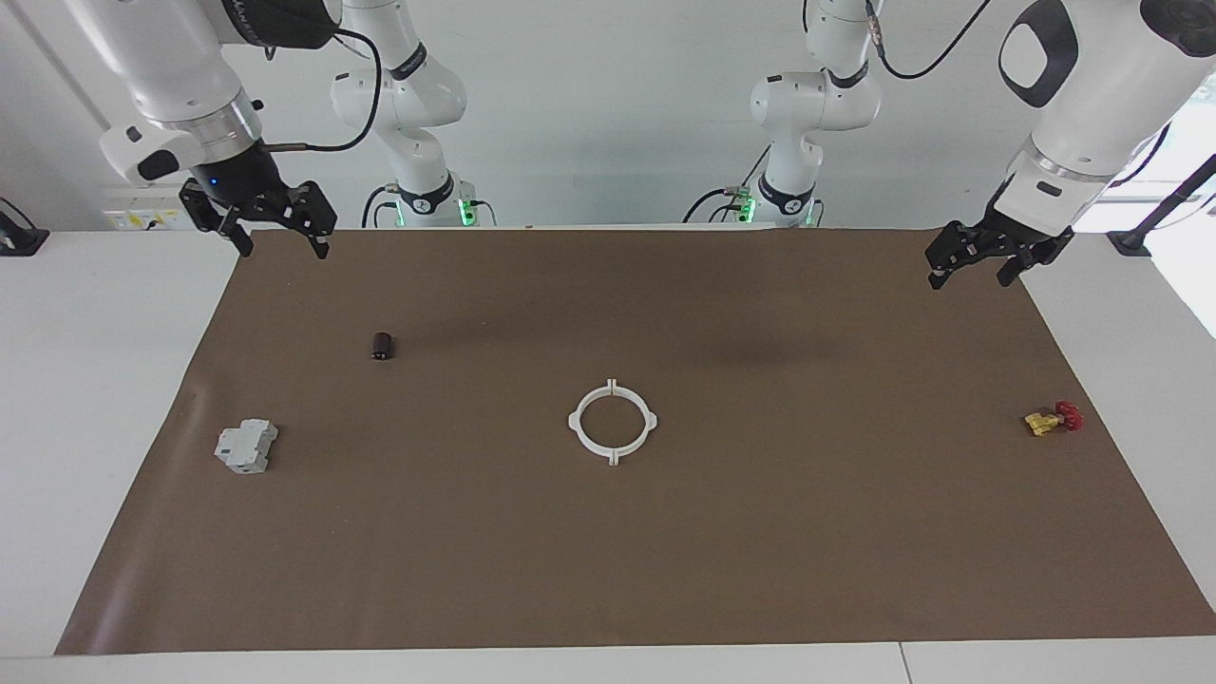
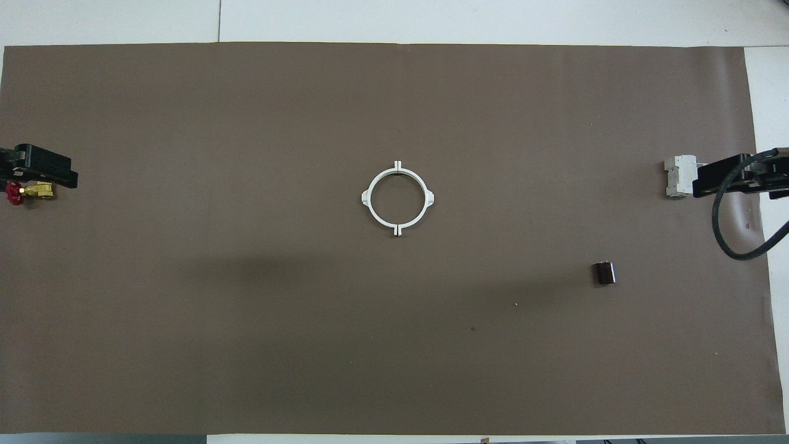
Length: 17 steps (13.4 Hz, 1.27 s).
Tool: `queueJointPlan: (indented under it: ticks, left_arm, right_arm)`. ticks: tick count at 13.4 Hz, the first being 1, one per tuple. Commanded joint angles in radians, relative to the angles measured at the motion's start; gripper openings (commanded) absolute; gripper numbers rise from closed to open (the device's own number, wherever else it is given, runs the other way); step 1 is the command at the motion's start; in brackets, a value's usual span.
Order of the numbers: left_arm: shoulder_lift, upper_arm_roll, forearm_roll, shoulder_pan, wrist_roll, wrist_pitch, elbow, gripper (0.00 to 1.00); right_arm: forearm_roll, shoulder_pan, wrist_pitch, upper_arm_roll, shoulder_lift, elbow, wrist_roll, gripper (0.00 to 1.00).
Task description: Assemble drain pipe with both arms
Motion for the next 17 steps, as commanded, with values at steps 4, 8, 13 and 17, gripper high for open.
queueJointPlan:
  ticks: [4, 8, 13, 17]
  left_arm:
    - [-0.015, -0.002, -0.009, 0.046, 0.043, -0.015, -0.010, 1.00]
    - [-0.018, -0.002, -0.011, 0.044, 0.043, -0.010, -0.016, 1.00]
    - [-0.018, -0.004, -0.017, 0.035, 0.028, -0.009, -0.016, 1.00]
    - [-0.031, -0.004, -0.028, 0.038, 0.026, -0.018, -0.019, 1.00]
  right_arm:
    - [0.008, -0.009, 0.010, 0.005, 0.002, 0.004, -0.026, 1.00]
    - [0.008, -0.009, 0.010, 0.005, 0.000, 0.004, -0.026, 1.00]
    - [0.008, -0.009, 0.010, 0.005, 0.002, 0.004, -0.024, 1.00]
    - [0.008, -0.009, 0.010, 0.005, 0.000, 0.004, -0.024, 1.00]
